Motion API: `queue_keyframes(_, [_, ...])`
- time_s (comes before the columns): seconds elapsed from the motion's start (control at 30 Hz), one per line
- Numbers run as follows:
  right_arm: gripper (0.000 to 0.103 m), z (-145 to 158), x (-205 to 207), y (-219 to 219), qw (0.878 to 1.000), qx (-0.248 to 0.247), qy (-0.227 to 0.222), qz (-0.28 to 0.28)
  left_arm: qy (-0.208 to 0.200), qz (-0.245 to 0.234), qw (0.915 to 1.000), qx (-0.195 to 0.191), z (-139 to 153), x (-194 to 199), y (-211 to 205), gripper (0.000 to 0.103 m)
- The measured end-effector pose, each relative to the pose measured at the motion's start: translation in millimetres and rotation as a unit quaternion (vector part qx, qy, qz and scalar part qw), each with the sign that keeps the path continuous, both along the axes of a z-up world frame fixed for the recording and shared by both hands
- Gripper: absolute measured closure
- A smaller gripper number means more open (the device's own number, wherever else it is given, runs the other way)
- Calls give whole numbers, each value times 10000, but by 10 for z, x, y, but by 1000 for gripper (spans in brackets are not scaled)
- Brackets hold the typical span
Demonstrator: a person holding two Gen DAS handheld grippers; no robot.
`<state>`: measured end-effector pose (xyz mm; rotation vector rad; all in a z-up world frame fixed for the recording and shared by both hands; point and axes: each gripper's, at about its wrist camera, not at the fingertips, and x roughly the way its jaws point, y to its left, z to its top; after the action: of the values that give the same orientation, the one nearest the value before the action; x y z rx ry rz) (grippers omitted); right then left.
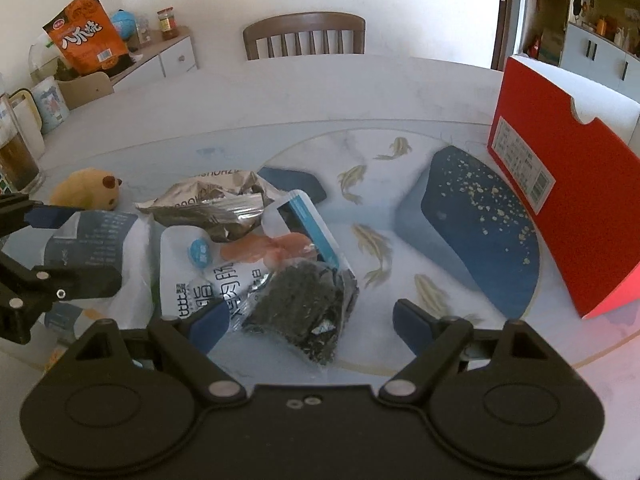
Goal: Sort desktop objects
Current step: 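Grasp the dark seaweed bag with the right tool while the left tool grasps the white-and-blue bag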
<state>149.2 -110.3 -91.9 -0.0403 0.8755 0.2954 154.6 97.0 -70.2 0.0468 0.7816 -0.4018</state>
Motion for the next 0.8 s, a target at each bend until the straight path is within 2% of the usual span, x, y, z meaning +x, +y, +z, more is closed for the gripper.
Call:
queue_keyframes(0.07, [18,-8,0,0,10000,-9,-7,-31,-10,21,10000,-6,-5,-5,-4,3])
queue_keyframes(0.23, [27,-2,9,-22,9999,11,-43,-116,-3,31,10000,-35,-9,-5,-21,12])
queue_keyframes(0.3, [35,3,12,-31,9999,-12,-73,-150,-16,52,10000,-22,-10,0,-30,19])
queue_keyframes(0.43, [42,8,15,-80,9996,14,-105,-271,-77,77,9999,-27,4,-11,-48,33])
queue_keyframes(0.47, [46,14,16,-89,9995,27,-110,-288,-103,69,9999,-40,17,-18,-51,43])
queue_keyframes(0.53, [48,17,17,-113,9994,54,-103,-319,-133,88,9999,-22,43,-24,-69,51])
queue_keyframes(0.57, [53,19,15,-122,9994,40,-113,-328,-140,91,9999,-18,54,-26,-76,57])
queue_keyframes(0.8, [58,64,0,-199,9992,30,-135,-383,-220,174,9996,-20,145,-68,-123,78])
